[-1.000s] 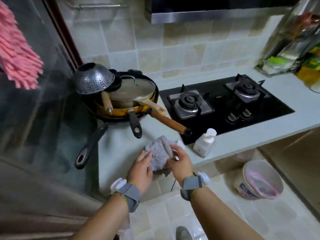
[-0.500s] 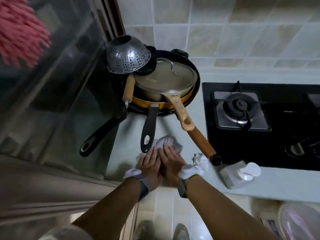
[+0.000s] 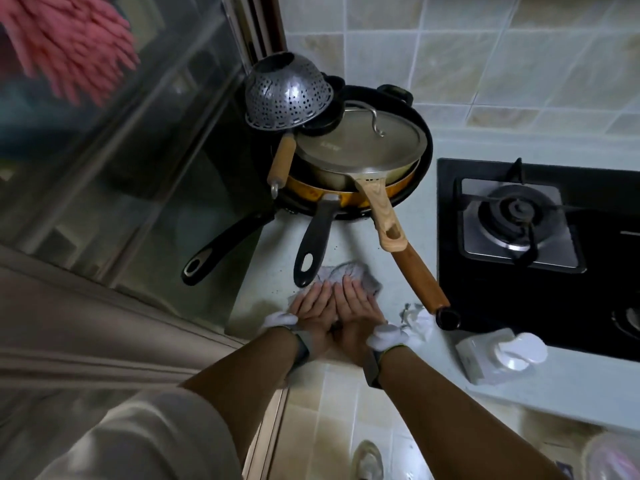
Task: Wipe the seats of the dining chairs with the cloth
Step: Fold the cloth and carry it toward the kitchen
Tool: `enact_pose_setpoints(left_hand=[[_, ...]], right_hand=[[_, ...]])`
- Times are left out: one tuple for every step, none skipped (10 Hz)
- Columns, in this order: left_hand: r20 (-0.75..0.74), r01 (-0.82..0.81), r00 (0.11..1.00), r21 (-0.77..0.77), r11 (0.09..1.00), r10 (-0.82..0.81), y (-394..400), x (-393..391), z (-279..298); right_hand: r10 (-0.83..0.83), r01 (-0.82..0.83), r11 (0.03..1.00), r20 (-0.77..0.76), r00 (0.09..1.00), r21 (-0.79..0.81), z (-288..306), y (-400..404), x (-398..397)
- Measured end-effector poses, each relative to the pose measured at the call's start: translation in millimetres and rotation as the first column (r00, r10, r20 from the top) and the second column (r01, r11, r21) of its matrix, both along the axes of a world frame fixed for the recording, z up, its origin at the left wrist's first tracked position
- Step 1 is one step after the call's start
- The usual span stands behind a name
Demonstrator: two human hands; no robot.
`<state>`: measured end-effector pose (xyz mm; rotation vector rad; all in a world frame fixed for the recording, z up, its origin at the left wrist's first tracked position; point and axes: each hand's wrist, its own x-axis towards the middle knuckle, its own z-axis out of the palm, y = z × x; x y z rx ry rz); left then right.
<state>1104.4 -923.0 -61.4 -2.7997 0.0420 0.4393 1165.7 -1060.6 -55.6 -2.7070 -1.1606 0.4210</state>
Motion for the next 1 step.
enact_pose_setpoints(left_hand=[[-0.020,-0.135,0.991,-0.295,0.946,0.136,-22.8,2.3,35.7]], right_hand=[[-0.020,0.020,1.000,0.010,1.000,0.006,0.0,-6.8,-8.8]])
